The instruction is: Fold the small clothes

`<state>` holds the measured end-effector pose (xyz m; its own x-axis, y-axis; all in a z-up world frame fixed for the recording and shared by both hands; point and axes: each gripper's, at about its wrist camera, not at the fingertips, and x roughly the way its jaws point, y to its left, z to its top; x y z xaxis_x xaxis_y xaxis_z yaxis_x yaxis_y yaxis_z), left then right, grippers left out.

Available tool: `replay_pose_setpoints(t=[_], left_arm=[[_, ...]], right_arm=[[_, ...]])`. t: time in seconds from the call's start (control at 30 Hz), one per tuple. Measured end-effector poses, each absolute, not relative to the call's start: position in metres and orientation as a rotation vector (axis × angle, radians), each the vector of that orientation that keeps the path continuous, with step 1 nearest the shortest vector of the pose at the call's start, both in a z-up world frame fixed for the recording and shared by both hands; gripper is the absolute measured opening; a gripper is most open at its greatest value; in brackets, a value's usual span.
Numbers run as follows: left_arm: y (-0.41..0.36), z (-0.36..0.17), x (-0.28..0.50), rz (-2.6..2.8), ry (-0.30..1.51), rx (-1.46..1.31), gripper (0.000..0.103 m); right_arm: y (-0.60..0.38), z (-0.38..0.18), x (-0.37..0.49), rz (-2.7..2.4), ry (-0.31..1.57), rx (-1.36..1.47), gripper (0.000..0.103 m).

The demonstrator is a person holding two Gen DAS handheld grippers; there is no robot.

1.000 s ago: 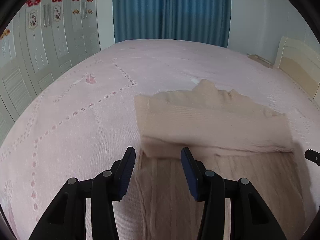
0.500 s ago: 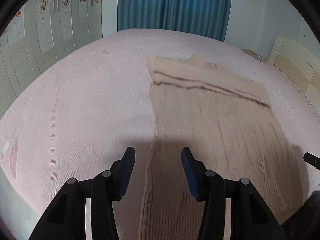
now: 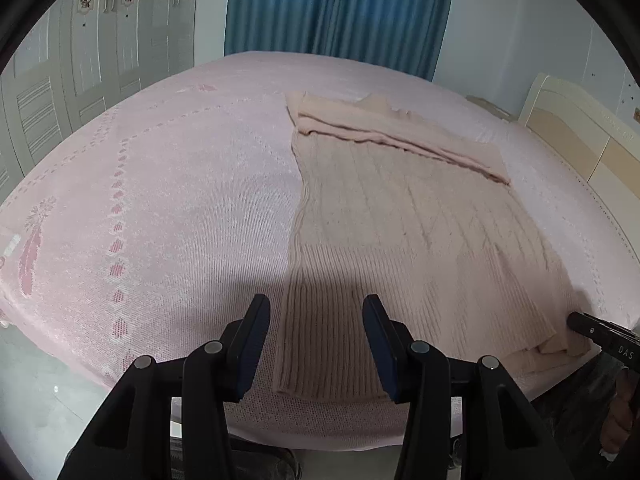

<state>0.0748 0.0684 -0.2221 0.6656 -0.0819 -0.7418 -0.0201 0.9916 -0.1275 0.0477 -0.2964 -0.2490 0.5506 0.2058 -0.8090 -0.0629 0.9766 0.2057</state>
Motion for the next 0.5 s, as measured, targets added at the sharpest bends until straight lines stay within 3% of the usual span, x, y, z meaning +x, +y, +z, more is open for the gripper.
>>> replay_pose_setpoints(t=[0.4,0.5], left_arm=[[0.069,-0.234,0.084,-0.01,0.881,-0.155,0.046],[0.074,-0.234,0.081,-0.001,0.877,-0.181,0.035]], right_arm=[[-0.295,-0.255,0.045,0.154,0.934,0.162,0.025],[-0.295,-0.256,0.043,0.151,0.918,0.168,0.025]])
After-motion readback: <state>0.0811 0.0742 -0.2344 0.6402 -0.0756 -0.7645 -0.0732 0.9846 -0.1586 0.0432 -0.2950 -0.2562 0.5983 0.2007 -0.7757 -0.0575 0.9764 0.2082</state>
